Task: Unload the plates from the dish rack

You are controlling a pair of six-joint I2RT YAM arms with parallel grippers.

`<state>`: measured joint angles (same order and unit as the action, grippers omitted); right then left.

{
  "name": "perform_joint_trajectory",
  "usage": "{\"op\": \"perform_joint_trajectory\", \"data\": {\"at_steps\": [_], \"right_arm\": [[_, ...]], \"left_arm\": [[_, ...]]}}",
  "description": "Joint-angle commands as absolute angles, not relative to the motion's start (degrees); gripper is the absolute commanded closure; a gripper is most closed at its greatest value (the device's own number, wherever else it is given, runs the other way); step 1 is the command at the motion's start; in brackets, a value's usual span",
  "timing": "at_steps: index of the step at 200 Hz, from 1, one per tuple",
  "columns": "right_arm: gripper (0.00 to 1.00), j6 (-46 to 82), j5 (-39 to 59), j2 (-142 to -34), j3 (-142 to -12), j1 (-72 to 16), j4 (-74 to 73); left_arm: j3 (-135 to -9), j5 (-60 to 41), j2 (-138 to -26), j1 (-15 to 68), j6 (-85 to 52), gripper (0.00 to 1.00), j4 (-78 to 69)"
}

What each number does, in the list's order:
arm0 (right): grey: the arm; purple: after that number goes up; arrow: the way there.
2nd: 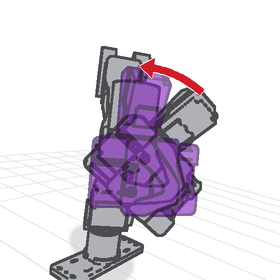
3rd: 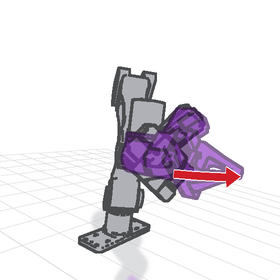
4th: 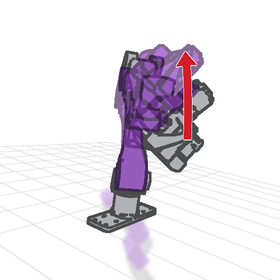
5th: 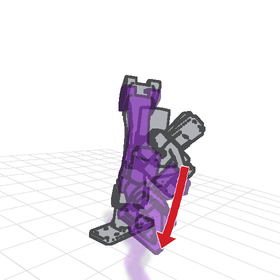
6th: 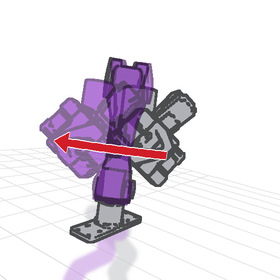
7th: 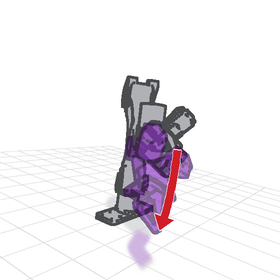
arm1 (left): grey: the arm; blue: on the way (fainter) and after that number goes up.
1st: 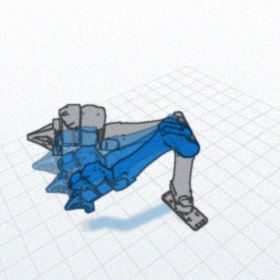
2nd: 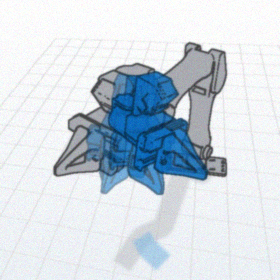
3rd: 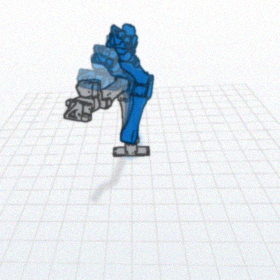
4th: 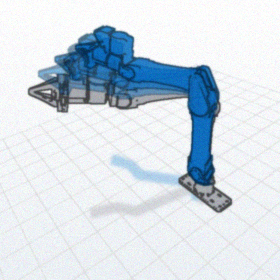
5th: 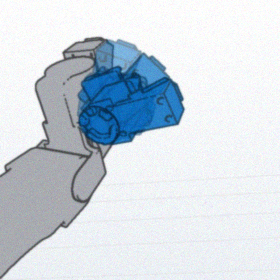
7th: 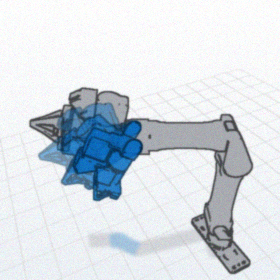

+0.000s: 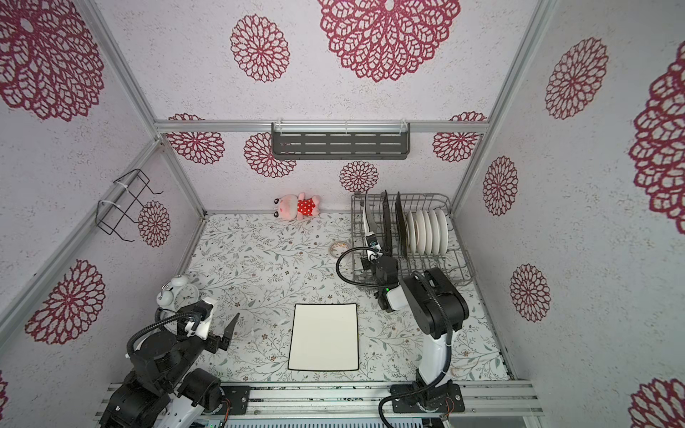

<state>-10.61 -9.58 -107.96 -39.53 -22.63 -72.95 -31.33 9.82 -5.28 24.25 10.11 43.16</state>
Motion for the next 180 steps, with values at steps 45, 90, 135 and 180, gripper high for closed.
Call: {"op": "perform_joint_trajectory", "data": {"at_steps": [45, 90, 135, 180], "right_arm": [[1.0, -10.6, -5.6, -102.3, -41.3, -23.0, -72.6], [1.0, -12.1, -5.8, -98.8, -41.3, -23.1, -69.9], [1.0, -12.8, -5.6, -95.7, -41.5, -23.3, -68.0], [1.0, -12.3, -5.2, -94.1, -41.9, -23.4, -67.2]], "left_arm": [[-31.0, 10.0, -4.8, 24.7, 11.3, 0.03, 41.6], [-30.9, 9.6, -4.4, 24.7, 11.4, 0.02, 41.6], [-30.9, 9.1, -4.1, 24.7, 11.6, 0.03, 41.6], [-30.9, 8.7, -4.0, 24.7, 11.7, 0.03, 41.7]]}}
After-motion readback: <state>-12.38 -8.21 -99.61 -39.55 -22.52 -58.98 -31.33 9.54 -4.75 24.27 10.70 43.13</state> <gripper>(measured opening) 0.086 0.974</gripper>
